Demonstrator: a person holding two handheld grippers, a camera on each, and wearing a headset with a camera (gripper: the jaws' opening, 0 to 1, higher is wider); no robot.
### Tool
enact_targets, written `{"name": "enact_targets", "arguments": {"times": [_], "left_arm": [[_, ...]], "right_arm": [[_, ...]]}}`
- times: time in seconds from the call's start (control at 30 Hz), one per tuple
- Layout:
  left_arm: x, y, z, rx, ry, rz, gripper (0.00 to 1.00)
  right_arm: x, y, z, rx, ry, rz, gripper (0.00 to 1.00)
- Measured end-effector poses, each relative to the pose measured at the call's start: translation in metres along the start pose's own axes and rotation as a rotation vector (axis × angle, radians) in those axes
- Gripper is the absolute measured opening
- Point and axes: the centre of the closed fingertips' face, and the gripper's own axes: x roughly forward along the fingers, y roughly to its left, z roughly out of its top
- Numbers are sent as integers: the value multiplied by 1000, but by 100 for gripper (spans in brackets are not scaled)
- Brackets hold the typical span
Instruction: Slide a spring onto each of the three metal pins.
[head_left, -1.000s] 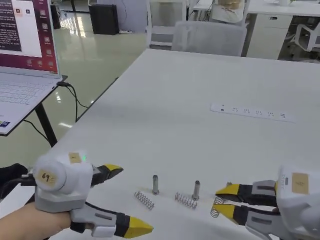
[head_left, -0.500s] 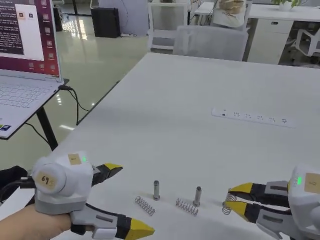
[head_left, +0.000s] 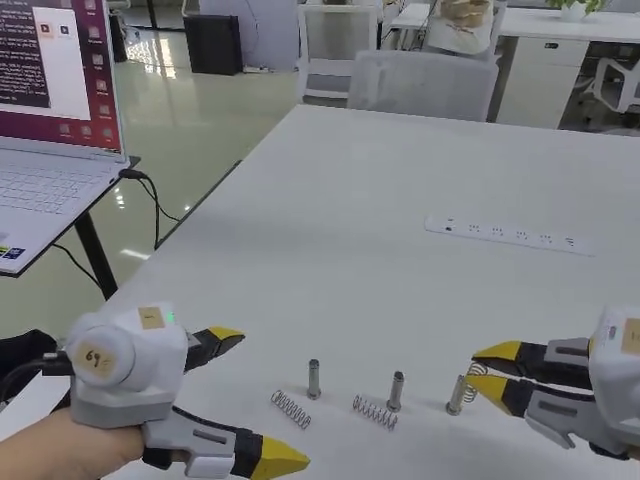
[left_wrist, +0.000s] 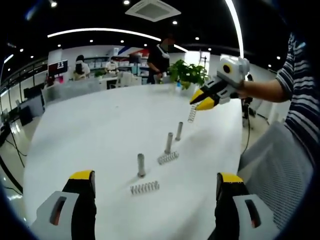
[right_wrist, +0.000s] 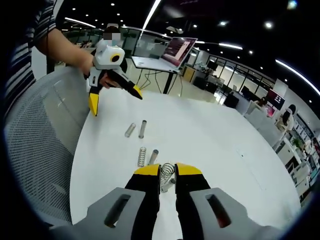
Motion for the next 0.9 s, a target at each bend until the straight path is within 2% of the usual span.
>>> {"name": "enact_targets", "arguments": {"times": [0.27, 0.43, 0.6, 0.9], "left_arm": [[-2, 0, 1, -11, -8, 7, 98], [-2, 3, 7, -32, -34, 19, 98], [-2, 3, 10, -31, -42, 19, 98], [-4, 2, 8, -36, -41, 21, 98]], "right_arm": [[2, -17, -1, 18, 1, -33, 8], [4, -21, -1, 38, 0, -36, 8], [6, -23, -1, 59, -7, -37, 8], [12, -20, -9, 80, 10, -31, 8]]}}
